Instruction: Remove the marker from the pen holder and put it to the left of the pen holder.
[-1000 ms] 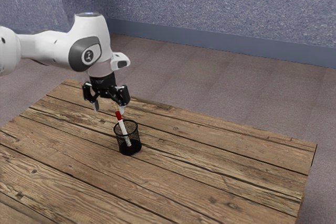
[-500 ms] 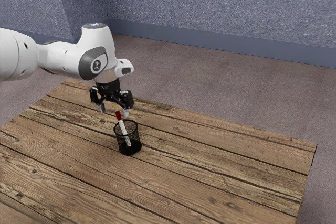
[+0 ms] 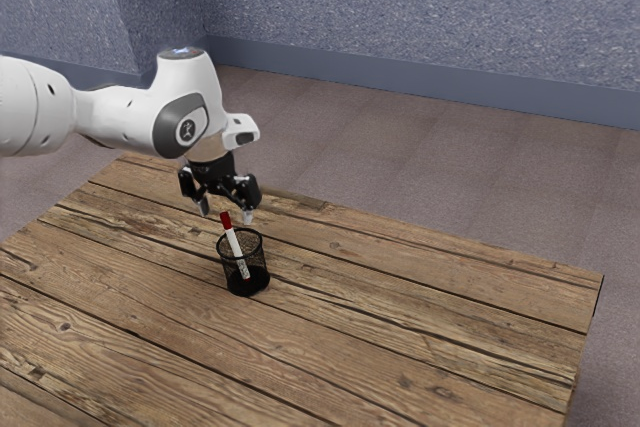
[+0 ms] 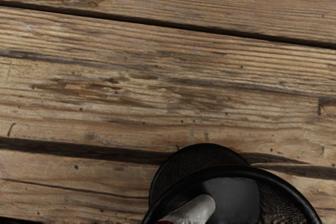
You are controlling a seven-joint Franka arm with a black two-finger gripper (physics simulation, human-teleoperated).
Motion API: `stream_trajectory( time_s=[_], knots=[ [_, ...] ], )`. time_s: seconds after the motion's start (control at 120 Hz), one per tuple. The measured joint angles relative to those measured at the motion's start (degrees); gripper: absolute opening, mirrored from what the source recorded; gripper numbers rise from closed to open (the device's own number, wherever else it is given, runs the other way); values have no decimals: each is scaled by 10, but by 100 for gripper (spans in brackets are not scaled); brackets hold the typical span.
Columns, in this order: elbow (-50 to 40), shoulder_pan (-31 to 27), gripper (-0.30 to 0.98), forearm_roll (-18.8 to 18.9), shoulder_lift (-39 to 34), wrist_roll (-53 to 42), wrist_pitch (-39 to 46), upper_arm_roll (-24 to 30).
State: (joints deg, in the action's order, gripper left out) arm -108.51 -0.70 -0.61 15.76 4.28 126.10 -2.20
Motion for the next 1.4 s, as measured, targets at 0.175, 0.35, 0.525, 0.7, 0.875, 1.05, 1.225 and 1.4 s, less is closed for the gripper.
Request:
stream_trajectory(
  time_s=[0.175, 0.35, 0.525, 0.7, 0.875, 1.05, 1.225, 1.4],
  knots=[
    [-8, 0, 68, -9, 5, -6, 7, 4],
    [-7, -1, 25, 2, 5, -12, 12, 4],
    [-7, 0, 3, 9, 2, -17, 14, 4],
    [-8, 3, -4, 16, -20, -15, 15, 20],
    [32, 4, -8, 57, -82, -7, -1, 8],
    [144, -19, -8, 79, -1, -1, -100, -49],
    [238, -60, -9, 72, 115, -16, -241, -18],
    [358, -97, -9, 71, 228, -48, -367, 17]
  ],
)
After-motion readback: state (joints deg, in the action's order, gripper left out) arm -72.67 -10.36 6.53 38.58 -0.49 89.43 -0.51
